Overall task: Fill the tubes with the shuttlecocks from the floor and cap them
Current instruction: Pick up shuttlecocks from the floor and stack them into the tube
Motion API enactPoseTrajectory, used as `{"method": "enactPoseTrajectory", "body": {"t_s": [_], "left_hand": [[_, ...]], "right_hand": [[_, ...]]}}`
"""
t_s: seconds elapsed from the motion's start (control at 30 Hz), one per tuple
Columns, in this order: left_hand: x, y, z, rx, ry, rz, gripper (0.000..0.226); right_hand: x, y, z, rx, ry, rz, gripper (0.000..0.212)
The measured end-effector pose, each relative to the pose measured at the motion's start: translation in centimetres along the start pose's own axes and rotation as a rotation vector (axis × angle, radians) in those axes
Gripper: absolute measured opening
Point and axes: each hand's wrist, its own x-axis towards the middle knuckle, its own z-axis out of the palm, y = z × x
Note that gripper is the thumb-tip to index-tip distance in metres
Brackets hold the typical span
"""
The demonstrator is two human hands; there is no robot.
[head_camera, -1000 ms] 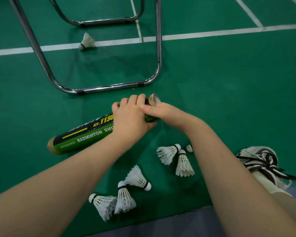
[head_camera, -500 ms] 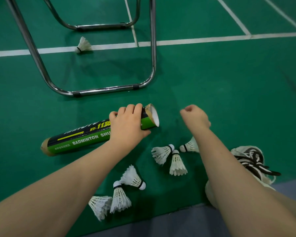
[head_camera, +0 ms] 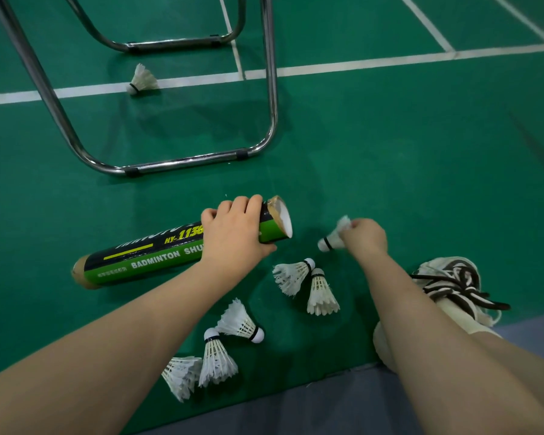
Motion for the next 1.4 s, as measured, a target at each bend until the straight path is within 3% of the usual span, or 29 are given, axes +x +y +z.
{"method": "enactPoseTrajectory", "body": {"t_s": [0.1,0.2,0.33,0.5,0.73,0.87,0.93,1.0,1.17,1.23,1.33,1.4], "left_hand": [[0.4,-0.3,-0.3,0.005,0.01,-0.007,0.078],[0.8,-1.0,-0.8,0.013,0.027,-0.028,0.077],[1.0,-2.1,-1.3,0.007,0.051,-0.065,0.075],[1.1,-2.7,-1.6,-0.016,0.087,-0.085,0.076],[0.5,-5.3,-2.2,-0.016,0.128,-0.103,0.077],[-0.3,-5.9,-2.4,-0.015,0.086,-0.072,0.077],[-0.9,-6.3,-2.3,-0.012,0.086,-0.069,0.076],[-1.5,-6.8,-1.9,-0.006,0.091,-0.06,0.076],[-2.5,-8.1,-1.4,0.04,0.065,-0.068,0.076],[-2.8,-8.7,-1.4,0.049,0.045,-0.086,0.077],[-3.3,-9.2,-1.3,0.059,0.029,-0.101,0.076],[-3.5,-9.1,-1.2,0.06,0.021,-0.096,0.076]], "right_hand": [[-0.9,-2.8,-2.5,0.397,0.064,-0.226,0.024],[-2.7,-5.9,-5.4,0.845,-0.014,-0.444,0.023],[-5.2,-8.7,-5.4,0.692,-0.08,-0.675,0.024],[-8.2,-10.4,-2.2,0.335,-0.113,-0.779,0.027],[-10.2,-13.0,-1.2,0.46,-0.622,-0.617,0.047],[-10.9,-13.7,0.4,0.4,-0.897,-0.691,0.019],[-11.3,-13.6,1.3,0.348,-0.965,-0.709,0.017],[-11.4,-13.3,1.8,0.324,-0.917,-0.696,0.022],[-10.0,-11.7,1.7,0.349,-0.434,-0.698,0.013],[-8.8,-10.2,2.1,0.099,-0.325,-0.697,0.01],[-7.4,-7.3,4.3,-0.502,-0.281,-0.671,0.043],[-7.3,-5.5,5.8,-0.691,-0.302,-0.583,0.052]]}}
